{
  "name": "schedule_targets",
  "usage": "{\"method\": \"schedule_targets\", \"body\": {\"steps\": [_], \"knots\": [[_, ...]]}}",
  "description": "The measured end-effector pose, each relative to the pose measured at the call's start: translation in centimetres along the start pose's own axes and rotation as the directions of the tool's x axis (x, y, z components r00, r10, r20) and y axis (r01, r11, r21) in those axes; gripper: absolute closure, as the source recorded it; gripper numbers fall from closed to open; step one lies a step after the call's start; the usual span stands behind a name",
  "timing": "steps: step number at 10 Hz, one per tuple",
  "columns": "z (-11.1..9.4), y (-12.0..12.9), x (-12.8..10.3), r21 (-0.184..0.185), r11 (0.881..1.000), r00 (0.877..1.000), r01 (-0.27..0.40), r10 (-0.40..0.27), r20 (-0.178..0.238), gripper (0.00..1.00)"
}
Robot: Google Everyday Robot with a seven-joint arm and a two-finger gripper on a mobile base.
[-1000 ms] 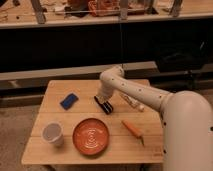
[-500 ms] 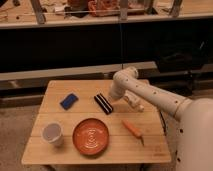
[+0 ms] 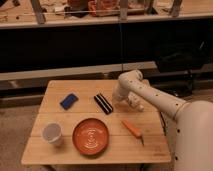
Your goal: Push the eraser across the table
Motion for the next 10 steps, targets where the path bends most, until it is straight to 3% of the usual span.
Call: {"method": "schedule_targets", "body": {"steps": [5, 6, 10], "knots": [[3.0, -0.6, -1.7, -0.04, 0.996, 0.997, 0.075, -0.074, 0.018, 1.0], [3.3, -0.8, -2.2, -0.043, 0.994, 0.995, 0.102, -0.102, 0.018, 0.96], [3.6, -1.4, -6.8, -0.045, 0.988, 0.989, 0.151, -0.15, 0.01, 1.0]]}}
